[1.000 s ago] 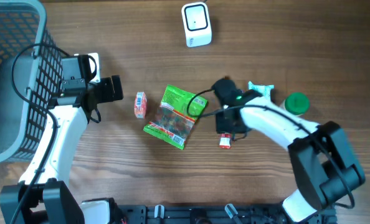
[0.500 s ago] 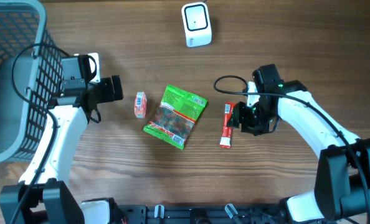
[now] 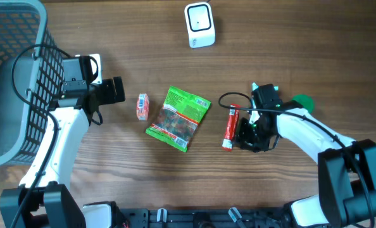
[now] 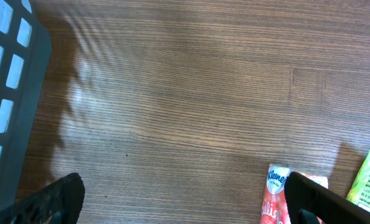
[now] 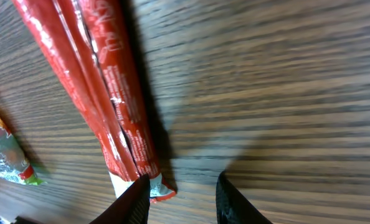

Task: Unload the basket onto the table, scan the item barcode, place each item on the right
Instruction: 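Move right gripper over to the red tube, then close right gripper on the end of the red tube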

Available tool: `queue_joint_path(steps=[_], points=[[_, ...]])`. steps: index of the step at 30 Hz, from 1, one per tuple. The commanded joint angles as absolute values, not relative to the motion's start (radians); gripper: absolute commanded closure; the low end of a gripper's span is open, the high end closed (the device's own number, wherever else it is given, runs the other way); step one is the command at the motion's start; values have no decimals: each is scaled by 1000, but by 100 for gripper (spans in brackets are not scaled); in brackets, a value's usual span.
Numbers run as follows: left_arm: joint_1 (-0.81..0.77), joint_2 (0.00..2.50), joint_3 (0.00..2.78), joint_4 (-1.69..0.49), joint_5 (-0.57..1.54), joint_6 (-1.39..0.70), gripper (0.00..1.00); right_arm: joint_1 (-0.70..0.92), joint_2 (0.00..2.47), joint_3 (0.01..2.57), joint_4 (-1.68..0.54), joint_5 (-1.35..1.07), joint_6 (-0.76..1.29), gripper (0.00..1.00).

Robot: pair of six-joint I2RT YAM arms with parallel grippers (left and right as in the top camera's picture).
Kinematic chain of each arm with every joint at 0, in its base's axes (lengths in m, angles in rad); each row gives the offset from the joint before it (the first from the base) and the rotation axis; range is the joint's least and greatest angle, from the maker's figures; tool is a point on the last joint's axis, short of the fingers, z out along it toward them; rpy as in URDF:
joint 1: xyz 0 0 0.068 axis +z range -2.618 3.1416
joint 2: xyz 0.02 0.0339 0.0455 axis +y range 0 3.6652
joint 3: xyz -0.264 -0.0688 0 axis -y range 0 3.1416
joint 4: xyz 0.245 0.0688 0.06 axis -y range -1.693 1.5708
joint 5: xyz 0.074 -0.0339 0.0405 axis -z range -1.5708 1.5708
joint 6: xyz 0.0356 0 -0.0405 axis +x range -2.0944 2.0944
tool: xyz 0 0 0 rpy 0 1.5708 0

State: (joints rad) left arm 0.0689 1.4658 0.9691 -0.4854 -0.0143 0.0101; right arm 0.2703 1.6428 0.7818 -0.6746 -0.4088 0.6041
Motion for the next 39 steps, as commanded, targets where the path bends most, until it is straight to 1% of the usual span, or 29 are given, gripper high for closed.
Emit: queue_joint_path(steps=[1, 3, 5, 6, 12, 14, 18, 22, 28, 30, 35, 39], points=[[74, 1451, 983, -483, -20, 15, 0, 330, 1644, 757, -648, -293, 672, 64], [74, 1451, 983, -483, -20, 15, 0, 350, 1644, 757, -617, -284, 699, 64], [74, 1451, 983, -483, -20, 15, 0, 350, 1643, 761, -613, -284, 718, 76], [74, 1451, 983, -483, -20, 15, 0, 350, 1643, 770, -621, -284, 718, 77], [74, 1451, 983, -483, -20, 15, 0, 350, 1631, 826, -655, -287, 738, 69], [74, 1451, 983, -483, -20, 15, 0, 350, 1631, 826, -646, -284, 739, 69], [74, 1451, 983, -483, -20, 15, 0, 351, 1631, 826, -636, -289, 760, 70], [74, 1451, 983, -483, -20, 15, 0, 350, 1631, 826, -586, -395, 760, 70], [74, 1451, 983, -483, -20, 15, 0, 350, 1631, 826, -578, -419, 762, 71], [74, 1451, 983, -483, -20, 15, 0, 351, 1631, 826, -564, -415, 763, 71], [74, 1451, 983, -483, -20, 15, 0, 355, 1631, 825, -550, -351, 815, 74], [74, 1451, 983, -483, -20, 15, 0, 421, 1633, 825, -542, -245, 866, 76]])
